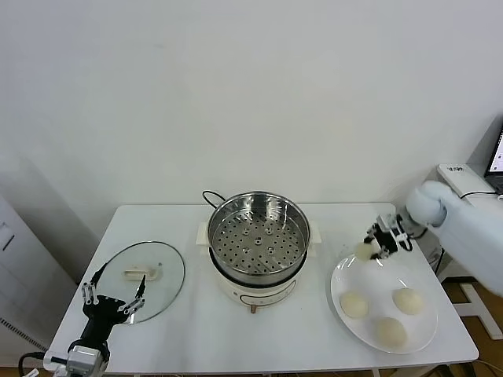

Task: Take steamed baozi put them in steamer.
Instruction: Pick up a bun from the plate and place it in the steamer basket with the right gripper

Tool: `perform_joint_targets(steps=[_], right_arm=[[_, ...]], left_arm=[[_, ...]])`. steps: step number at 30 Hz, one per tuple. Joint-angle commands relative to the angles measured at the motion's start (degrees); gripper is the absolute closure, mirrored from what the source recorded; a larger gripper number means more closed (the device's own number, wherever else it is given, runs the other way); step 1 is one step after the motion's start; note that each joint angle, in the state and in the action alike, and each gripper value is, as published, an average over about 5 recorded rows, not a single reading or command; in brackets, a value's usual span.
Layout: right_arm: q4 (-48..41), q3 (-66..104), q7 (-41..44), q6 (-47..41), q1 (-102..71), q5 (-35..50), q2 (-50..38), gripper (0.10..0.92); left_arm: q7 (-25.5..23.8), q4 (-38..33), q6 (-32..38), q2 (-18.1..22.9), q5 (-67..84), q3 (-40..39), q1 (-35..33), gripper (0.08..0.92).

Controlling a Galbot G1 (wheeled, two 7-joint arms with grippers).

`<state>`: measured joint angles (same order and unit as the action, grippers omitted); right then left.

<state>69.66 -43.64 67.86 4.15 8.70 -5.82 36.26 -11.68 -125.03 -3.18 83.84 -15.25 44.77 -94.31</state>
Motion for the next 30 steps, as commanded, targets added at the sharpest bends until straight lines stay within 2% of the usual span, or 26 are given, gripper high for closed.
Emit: perform_joint_targets(steps=[1, 6, 13, 19, 30], right_arm=[[-1.0, -32.1, 3.2, 12.6, 40.9, 17.8, 13.4, 0.6], [-0.4, -27.4, 3.1, 18.3, 37.6, 13.0, 21.2, 0.597], [0.1, -19.4, 3.7, 25.2, 25.5, -0.6, 29.1, 0.601], [-3.8, -14.5, 1.8, 33.1, 16.4, -9.1, 32.1, 0.601], [-8.3, -8.3, -1.7, 37.2, 8.6, -21.8, 34.6, 0.585]], left_arm=[[0.0, -0.7, 0.3, 0.2, 0.3, 0.4, -0.3, 0.177], [0.0, -0.7, 0.9, 0.9, 1.0, 1.1, -1.0, 0.177], [0.0, 0.0, 1.9, 1.0, 2.4, 2.4, -1.5, 0.177], [-0.1, 0.0, 2.3, 0.7, 3.2, 2.9, -2.1, 0.177], [-0.2, 0.2, 2.1, 0.1, 3.0, 2.6, -1.9, 0.177]])
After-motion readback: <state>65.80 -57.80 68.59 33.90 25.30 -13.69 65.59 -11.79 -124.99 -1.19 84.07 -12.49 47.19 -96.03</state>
